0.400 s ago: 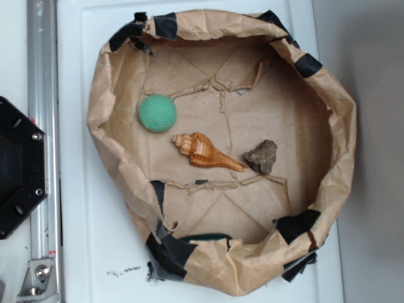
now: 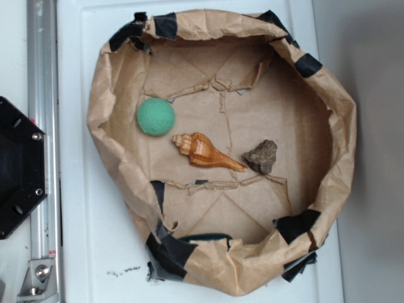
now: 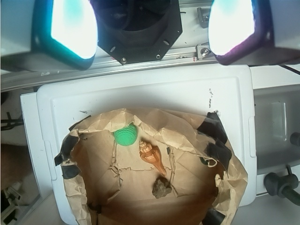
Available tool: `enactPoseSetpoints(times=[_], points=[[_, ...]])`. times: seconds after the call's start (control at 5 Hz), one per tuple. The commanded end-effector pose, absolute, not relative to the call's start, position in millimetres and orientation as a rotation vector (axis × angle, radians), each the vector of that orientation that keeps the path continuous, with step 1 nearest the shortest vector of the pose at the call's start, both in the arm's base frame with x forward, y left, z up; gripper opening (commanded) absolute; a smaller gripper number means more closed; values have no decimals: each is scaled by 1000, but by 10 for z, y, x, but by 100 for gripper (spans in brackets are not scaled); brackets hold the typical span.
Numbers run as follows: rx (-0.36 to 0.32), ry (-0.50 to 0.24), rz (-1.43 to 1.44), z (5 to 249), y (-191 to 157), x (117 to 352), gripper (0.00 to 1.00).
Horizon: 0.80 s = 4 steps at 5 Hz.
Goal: Grab the plastic pickle.
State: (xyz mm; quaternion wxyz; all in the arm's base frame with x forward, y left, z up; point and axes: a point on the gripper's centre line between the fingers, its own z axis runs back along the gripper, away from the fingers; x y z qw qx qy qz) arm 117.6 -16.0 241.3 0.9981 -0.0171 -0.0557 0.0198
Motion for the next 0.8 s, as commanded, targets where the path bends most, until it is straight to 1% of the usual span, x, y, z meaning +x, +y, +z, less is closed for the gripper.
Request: enactPoseSetpoints(times=[0.0, 0.2, 0.4, 0.6], points=[[-176, -236, 135, 2139, 233, 1836, 100], [-257, -240, 101, 1924, 210, 2037, 100], [-199, -274, -31, 1670, -35, 2209, 100], [-163, -291, -84, 1353, -109, 2355, 100]])
